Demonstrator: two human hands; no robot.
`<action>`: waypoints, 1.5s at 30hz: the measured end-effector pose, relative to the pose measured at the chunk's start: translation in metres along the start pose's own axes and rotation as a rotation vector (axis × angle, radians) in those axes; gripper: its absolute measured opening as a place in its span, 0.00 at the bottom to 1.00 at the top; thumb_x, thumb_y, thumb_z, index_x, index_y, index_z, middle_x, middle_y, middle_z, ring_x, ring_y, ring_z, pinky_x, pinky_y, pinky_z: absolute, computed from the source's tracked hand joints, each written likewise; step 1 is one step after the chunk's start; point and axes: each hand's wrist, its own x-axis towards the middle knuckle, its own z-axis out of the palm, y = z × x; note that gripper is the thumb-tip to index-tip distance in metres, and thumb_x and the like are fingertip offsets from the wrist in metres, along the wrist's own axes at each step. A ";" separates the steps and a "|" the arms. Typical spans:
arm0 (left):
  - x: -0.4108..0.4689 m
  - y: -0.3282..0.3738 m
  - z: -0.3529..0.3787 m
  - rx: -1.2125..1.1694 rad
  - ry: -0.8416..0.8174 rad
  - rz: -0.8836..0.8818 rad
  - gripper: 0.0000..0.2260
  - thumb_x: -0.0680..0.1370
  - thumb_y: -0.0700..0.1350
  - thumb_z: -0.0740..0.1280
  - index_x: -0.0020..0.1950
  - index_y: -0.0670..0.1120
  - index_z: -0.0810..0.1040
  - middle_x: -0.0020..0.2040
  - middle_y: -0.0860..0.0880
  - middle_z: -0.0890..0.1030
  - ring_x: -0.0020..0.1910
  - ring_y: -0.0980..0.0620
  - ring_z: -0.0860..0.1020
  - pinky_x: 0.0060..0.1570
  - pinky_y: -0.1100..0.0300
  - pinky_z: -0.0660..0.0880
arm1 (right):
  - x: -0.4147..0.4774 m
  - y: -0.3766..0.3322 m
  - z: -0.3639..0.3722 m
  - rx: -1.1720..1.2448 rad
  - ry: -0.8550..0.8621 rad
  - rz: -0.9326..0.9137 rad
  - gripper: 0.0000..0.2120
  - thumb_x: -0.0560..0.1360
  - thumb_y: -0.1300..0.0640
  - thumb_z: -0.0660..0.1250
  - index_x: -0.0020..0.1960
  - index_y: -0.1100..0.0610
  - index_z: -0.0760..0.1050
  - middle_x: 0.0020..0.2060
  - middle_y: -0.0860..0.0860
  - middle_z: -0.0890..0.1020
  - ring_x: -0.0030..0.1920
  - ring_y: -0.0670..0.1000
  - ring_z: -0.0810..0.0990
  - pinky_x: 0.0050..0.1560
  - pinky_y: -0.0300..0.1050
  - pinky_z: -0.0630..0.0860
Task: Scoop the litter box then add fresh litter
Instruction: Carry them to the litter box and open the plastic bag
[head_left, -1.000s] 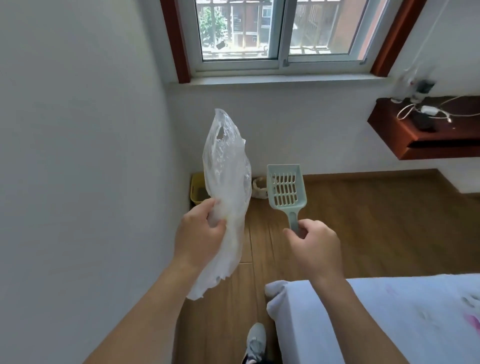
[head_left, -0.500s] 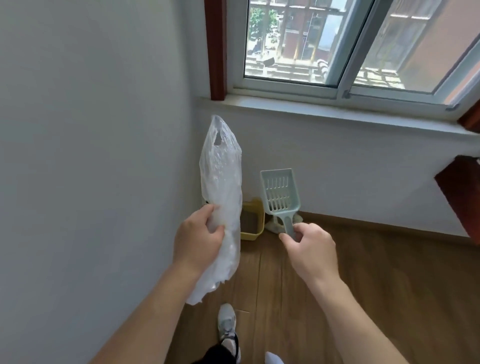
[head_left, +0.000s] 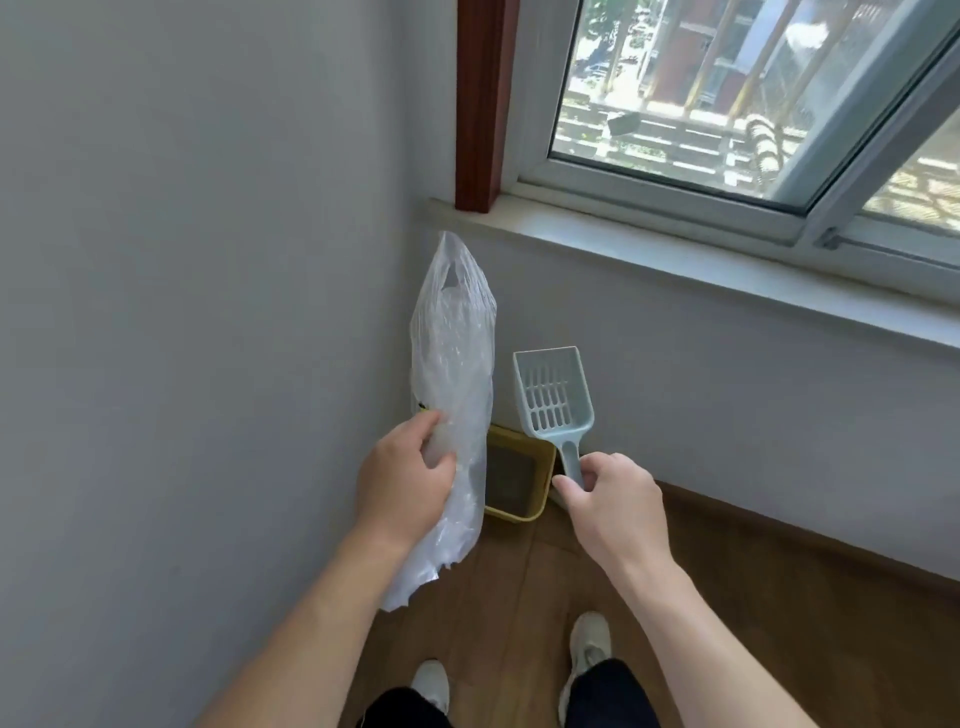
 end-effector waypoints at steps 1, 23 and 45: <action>0.007 -0.002 0.010 0.013 0.019 -0.028 0.20 0.77 0.45 0.68 0.69 0.52 0.75 0.62 0.53 0.80 0.58 0.51 0.79 0.59 0.51 0.78 | 0.013 0.007 0.006 -0.006 -0.028 -0.004 0.11 0.75 0.47 0.71 0.49 0.56 0.82 0.38 0.46 0.78 0.34 0.43 0.75 0.33 0.29 0.66; 0.126 -0.146 0.267 0.128 0.202 -0.229 0.16 0.76 0.44 0.71 0.64 0.51 0.77 0.54 0.55 0.81 0.51 0.56 0.79 0.49 0.59 0.78 | 0.232 0.169 0.219 -0.053 -0.333 -0.199 0.10 0.77 0.46 0.69 0.49 0.53 0.79 0.37 0.44 0.74 0.33 0.42 0.71 0.31 0.30 0.60; 0.260 -0.485 0.552 0.352 0.051 0.028 0.18 0.77 0.45 0.67 0.67 0.54 0.74 0.54 0.54 0.80 0.48 0.54 0.80 0.45 0.53 0.80 | 0.359 0.383 0.663 -0.054 -0.381 0.133 0.09 0.75 0.47 0.70 0.45 0.52 0.77 0.40 0.49 0.79 0.40 0.49 0.79 0.37 0.44 0.76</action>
